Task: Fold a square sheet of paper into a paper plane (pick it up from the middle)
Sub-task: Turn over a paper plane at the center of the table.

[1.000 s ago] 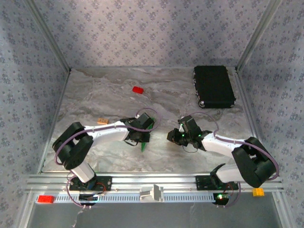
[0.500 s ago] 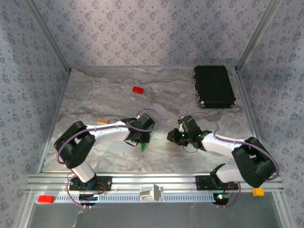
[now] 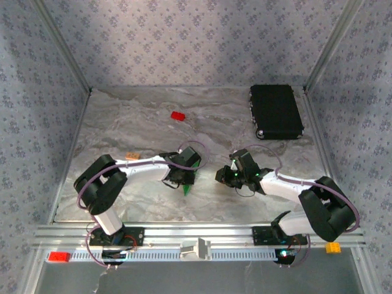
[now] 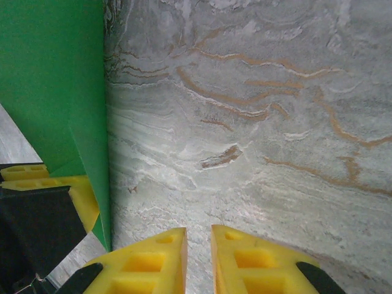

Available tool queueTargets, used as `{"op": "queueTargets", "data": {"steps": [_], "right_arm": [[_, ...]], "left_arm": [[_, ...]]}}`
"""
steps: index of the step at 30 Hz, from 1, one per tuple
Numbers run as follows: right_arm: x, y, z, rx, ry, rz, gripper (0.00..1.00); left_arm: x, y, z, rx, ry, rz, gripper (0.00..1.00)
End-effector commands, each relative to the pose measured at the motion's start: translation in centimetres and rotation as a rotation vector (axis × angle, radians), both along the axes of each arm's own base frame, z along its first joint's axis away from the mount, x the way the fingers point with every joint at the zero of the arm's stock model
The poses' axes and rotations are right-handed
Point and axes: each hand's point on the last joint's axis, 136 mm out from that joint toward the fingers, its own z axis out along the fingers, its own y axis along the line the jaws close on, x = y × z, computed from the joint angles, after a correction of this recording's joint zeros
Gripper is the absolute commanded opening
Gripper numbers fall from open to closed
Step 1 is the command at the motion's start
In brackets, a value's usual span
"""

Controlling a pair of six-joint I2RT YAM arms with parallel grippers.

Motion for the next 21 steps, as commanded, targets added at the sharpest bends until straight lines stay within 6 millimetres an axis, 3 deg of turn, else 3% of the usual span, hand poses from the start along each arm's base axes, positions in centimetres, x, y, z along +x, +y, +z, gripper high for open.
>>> {"op": "queueTargets", "data": {"steps": [1,10,21], "right_arm": [[0.3,0.3,0.3,-0.006,0.007,-0.002,0.19],[0.3,-0.3,0.2,-0.017,0.004,-0.018,0.19],[0.2,-2.9,0.7,-0.03,-0.018,-0.104,0.2]], "left_arm": [[-0.5,0.4,-0.8,0.064,0.021,-0.01,0.24],[-1.1,1.1,-2.0,0.214,0.025,0.016,0.27],[-1.1,1.0,-2.3,0.291,0.032,0.025,0.29]]}}
